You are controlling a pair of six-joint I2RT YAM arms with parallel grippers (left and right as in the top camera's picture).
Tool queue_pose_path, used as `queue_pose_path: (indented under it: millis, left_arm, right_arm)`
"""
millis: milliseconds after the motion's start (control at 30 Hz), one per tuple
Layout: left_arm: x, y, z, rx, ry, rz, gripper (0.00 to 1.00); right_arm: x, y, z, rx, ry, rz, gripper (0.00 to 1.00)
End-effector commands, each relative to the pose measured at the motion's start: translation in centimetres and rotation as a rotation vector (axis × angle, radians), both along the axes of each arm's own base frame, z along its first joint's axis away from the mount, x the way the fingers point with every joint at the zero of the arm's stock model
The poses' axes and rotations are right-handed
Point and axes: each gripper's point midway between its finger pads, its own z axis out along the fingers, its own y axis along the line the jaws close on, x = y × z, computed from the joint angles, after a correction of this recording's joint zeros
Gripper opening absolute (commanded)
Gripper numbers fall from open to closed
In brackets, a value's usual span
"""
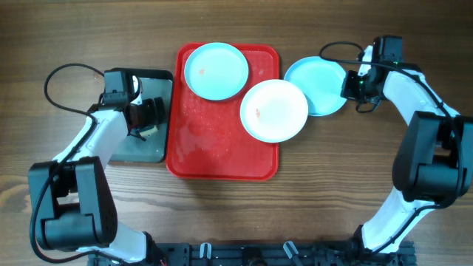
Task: Clean dirty plates on tray and stack at the side
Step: 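Lower the blue plate onto the table right of the red tray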
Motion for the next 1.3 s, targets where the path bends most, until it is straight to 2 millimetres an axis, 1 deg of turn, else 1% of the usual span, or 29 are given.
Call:
queue_pose_path:
  millis: [0, 167, 300, 367, 433, 533, 600, 633, 667, 767, 800, 833, 900, 1000, 1100, 1167, 1267]
  left_arm:
    - [0.0, -0.1, 0.5, -0.006, -0.015, -0.002, 1.00]
    - [0.0, -0.1, 0.5, -0.006, -0.015, -0.002, 1.00]
    - [0.0, -0.1, 0.5, -0.006, -0.015, -0.002, 1.00]
    - [0.0, -0.1, 0.5, -0.006, -0.015, -0.002, 1.00]
    - [0.0, -0.1, 0.4, -0.006, -0.014, -0.002, 1.00]
    - [0.0, -0.1, 0.5, -0.006, -0.014, -0.002, 1.00]
    - [0.0, 0.0, 0.4, -0.006, -0.014, -0.002, 1.00]
    - [0.0, -0.1, 0.4, -0.006, -0.014, -0.002, 1.00]
    - [0.0, -0.1, 0.4, -0.006, -0.014, -0.002, 1.00]
    - [0.0, -0.1, 0.5, -0.006, -0.014, -0.002, 1.00]
    - [0.0, -0.1, 0.4, -0.006, -0.014, -0.002, 1.00]
    - [0.0, -0.1, 0.5, -0.006, -0.015, -0.002, 1.00]
    - [0.0, -0.1, 0.4, -0.006, -0.014, -0.002, 1.00]
    - [0.0, -0.1, 0.5, -0.006, -0.015, -0.002, 1.00]
    - [0.0, -0.1, 0.4, -0.006, -0.014, -0.002, 1.00]
    - [0.0, -0.1, 0.4, -0.006, -0.014, -0.002, 1.00]
    - [0.0, -0.1, 0.5, -0.006, -0.014, -0.002, 1.00]
  right_arm:
    - [0.4, 1.9, 0.0, 0.029, -0.013, 0.090, 0.04]
    - [0.4, 2.0, 0.0, 0.029, -0.013, 0.093, 0.05]
    - [0.5, 2.0, 0.2, 0.029, -0.019, 0.093, 0.16]
    - [0.8, 2.0, 0.7, 0.027, -0.031, 0.094, 0.22]
    - [1.1, 2.0, 1.6, 0.024, -0.052, 0.096, 0.28]
    - [1.4, 2.4, 3.8, 0.031, -0.095, 0.136, 0.35]
    - [1.1, 3.3, 5.9, 0.067, -0.123, 0.186, 0.41]
    - [0.9, 3.8, 6.7, 0.088, -0.132, 0.207, 0.45]
    - [0.2, 4.8, 8.3, 0.133, -0.150, 0.244, 0.51]
    - [-1.1, 6.2, 10.6, 0.200, -0.163, 0.274, 0.50]
    - [-1.6, 6.7, 11.1, 0.216, -0.158, 0.283, 0.48]
    - [-2.7, 7.6, 11.3, 0.226, -0.130, 0.299, 0.45]
    - [-3.8, 8.6, 11.0, 0.226, -0.083, 0.319, 0.41]
    - [-4.9, 9.5, 9.7, 0.171, -0.025, 0.341, 0.39]
    - [-5.4, 9.8, 7.6, 0.063, 0.016, 0.355, 0.39]
    - [-5.8, 10.6, 6.5, 0.042, 0.032, 0.368, 0.39]
    - [-5.9, 11.5, 5.7, 0.024, 0.032, 0.394, 0.39]
